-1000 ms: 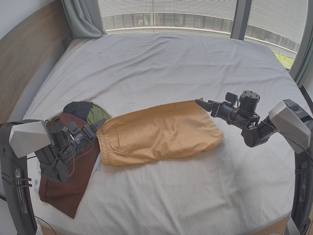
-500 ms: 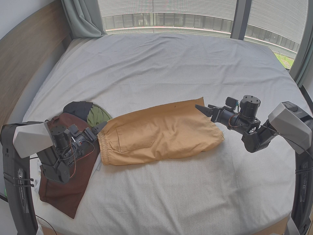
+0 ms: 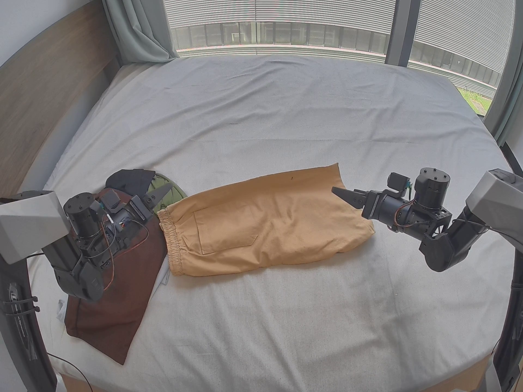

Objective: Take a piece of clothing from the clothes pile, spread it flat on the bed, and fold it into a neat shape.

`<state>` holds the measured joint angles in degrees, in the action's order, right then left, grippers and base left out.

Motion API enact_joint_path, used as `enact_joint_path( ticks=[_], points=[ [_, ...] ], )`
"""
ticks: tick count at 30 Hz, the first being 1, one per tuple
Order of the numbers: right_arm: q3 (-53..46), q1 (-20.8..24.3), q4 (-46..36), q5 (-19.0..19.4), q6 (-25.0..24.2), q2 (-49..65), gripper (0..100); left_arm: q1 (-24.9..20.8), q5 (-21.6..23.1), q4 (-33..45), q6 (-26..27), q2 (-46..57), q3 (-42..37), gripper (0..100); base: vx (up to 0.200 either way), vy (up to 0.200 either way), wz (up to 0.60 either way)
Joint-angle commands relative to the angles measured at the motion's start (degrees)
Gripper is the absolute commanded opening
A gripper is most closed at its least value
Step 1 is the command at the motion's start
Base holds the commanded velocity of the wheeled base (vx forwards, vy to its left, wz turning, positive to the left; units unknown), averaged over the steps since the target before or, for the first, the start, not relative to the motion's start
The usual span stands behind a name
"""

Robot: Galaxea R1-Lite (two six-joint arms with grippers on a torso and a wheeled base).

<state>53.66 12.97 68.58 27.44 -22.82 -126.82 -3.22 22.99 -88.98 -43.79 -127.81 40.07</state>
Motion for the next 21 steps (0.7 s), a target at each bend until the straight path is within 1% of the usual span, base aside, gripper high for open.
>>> enact_joint_path(
  ticks=[1,5,6,8,9,10,12,13,14,15,16,18,21],
  points=[
    [-6.47,1.18,0.41,-0.46,-1.17,7.11,100,-0.91,0.91,-0.05,0.11,4.32,-2.28,100,0.000,0.000,0.00],
    [-9.98,2.41,2.52,-0.37,-1.79,9.31,100,-1.70,1.09,-0.05,0.63,5.99,-3.68,100,0.000,0.000,0.00],
    [-12.88,4.34,4.45,-0.46,-3.46,9.66,100,-1.97,1.88,-0.05,2.30,7.04,-5.18,100,0.000,0.000,0.00],
    [-13.41,4.78,4.89,-0.46,-4.07,9.57,100,-1.97,2.41,-0.05,3.10,7.22,-5.71,100,0.000,0.000,0.00],
    [-13.76,6.19,6.21,-0.81,-4.43,9.22,100,-1.70,5.13,-0.05,6.52,8.19,-7.55,100,0.000,0.000,0.00],
    [-13.76,6.19,6.21,-0.81,-4.43,9.22,100,-1.70,5.13,-0.05,6.52,8.19,-7.55,100,0.000,0.000,0.00],
    [-13.85,6.45,6.21,-0.99,-4.51,7.81,100,-1.18,7.59,-0.05,13.03,8.71,-10.36,100,0.000,0.000,0.00],
    [-13.94,6.54,6.39,-1.07,-4.51,7.11,100,-1.09,7.95,-0.05,15.40,8.71,-11.07,100,0.000,0.000,0.00],
    [-13.94,6.54,6.47,-1.07,-4.51,6.50,100,-1.09,8.12,-0.05,17.25,8.80,-11.33,100,0.000,0.000,0.00],
    [-13.94,6.54,6.47,-1.07,-4.51,6.50,100,-1.09,8.12,-0.05,17.25,8.80,-11.33,100,0.000,0.000,0.00],
    [-13.94,6.45,6.47,-1.07,-4.51,5.35,100,-1.26,8.21,-0.05,21.02,8.71,-11.86,100,0.000,0.000,0.00],
    [-13.94,6.37,6.47,-1.07,-4.60,5.00,100,-1.26,9.00,-0.05,23.57,8.80,-12.74,100,0.000,0.000,0.00],
    [-14.11,6.37,6.30,-1.07,-4.69,5.00,100,-1.09,12.34,-0.05,27.79,8.98,-13.97,100,0.000,0.000,0.00]
  ],
)
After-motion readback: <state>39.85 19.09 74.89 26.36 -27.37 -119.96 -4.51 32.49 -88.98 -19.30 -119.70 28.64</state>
